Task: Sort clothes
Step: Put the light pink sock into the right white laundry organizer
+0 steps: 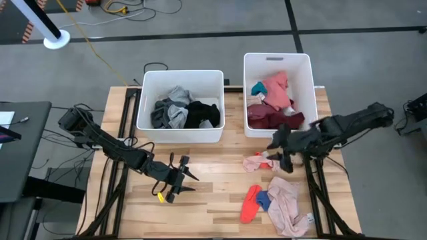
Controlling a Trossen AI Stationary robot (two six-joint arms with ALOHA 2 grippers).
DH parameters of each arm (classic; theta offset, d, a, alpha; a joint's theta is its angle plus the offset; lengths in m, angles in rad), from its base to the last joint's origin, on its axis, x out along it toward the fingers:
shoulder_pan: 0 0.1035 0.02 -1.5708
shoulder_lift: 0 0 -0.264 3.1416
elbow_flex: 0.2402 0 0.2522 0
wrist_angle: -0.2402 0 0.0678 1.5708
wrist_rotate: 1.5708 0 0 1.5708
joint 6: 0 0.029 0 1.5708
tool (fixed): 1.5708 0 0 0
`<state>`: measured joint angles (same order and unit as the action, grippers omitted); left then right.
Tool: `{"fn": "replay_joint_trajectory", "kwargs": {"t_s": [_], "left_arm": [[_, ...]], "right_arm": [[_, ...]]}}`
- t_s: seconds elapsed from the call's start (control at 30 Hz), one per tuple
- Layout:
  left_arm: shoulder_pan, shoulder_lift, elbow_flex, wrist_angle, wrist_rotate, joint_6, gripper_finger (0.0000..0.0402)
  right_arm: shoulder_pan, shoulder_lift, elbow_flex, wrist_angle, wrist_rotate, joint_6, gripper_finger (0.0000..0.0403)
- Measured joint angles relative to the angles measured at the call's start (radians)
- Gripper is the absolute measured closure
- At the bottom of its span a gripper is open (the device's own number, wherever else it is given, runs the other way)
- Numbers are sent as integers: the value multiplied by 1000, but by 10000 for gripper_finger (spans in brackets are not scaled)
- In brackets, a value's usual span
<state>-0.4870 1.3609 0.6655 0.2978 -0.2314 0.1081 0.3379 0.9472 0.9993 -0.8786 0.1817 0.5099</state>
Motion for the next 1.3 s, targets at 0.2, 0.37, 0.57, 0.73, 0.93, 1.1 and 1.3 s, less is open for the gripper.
{"fn": "replay_joint_trajectory", "kwargs": {"t_s": [0.2, 0.37, 0.57, 0.73, 0.93, 1.1, 1.3], "left_arm": [[0, 0, 0, 0, 0, 4, 223], [0, 0, 0, 0, 0, 11, 223], [0, 0, 0, 0, 0, 18, 223], [0, 0, 0, 0, 0, 26, 223], [0, 0, 0, 2, 0, 26, 223], [0, 0, 0, 4, 0, 26, 223], [0, 0, 0, 6, 0, 25, 223]], "right_arm": [[77, 141, 0, -93, 37, 92, 199], [122, 270, 0, -98, 81, 117, 212], [158, 422, 0, -164, 123, 178, 229], [174, 528, -1, -231, 144, 246, 237], [173, 614, -1, -295, 241, 326, 239], [173, 659, -3, -264, 267, 322, 239], [173, 695, -13, -210, 267, 316, 249]]}}
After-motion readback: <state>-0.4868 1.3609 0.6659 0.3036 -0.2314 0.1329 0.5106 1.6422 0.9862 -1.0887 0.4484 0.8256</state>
